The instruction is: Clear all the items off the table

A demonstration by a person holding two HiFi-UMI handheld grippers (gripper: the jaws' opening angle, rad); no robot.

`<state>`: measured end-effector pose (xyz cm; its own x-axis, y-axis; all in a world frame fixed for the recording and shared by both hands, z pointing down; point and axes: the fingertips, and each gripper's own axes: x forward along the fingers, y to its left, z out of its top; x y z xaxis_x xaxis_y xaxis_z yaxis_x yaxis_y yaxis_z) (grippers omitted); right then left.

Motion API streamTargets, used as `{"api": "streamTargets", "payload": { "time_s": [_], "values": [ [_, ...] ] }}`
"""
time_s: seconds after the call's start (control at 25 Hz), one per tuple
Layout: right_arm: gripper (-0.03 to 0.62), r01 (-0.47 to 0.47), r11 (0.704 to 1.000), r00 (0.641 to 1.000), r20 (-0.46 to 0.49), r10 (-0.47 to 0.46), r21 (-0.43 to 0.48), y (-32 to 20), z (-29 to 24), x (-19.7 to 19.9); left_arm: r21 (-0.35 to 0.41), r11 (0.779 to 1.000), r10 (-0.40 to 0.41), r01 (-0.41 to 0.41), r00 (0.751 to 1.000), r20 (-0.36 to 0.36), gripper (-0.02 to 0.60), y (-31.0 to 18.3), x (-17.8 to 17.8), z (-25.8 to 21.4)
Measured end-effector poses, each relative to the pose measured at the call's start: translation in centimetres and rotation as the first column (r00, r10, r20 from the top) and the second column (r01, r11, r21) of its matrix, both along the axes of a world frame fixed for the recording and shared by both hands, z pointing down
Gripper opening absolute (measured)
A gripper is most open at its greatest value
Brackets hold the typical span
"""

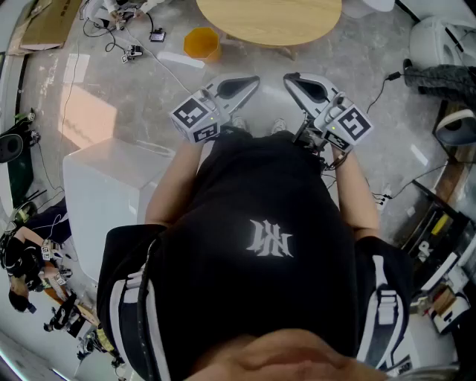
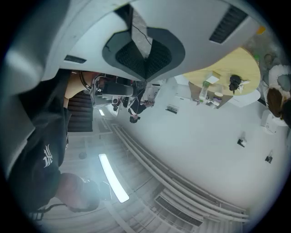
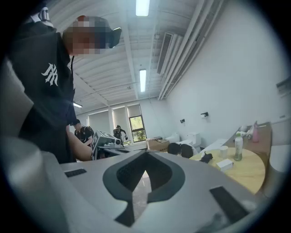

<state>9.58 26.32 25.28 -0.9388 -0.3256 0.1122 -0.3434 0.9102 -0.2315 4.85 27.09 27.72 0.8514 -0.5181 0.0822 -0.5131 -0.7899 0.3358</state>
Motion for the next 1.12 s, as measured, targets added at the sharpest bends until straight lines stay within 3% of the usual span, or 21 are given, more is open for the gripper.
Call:
{"api": "streamTargets", "payload": {
  "time_s": [0.52, 1.12],
  "values": [
    [0.002, -0.017, 1.0, 1.0, 0.015, 0.017, 0.003, -0.5, -0.7, 1.4, 0.04, 0.999, -0.007, 0.007, 1.0, -0.022, 0.012, 0.1, 1.3, -2.2],
    [0.003, -0.03, 0.999, 0.999, 0.035, 0.029, 0.019, -1.6, -1.2, 1.6, 0.029, 1.0, -0.01, 0.011, 0.999, -0.034, 0.012, -0.3, 1.9, -2.5]
  ]
}}
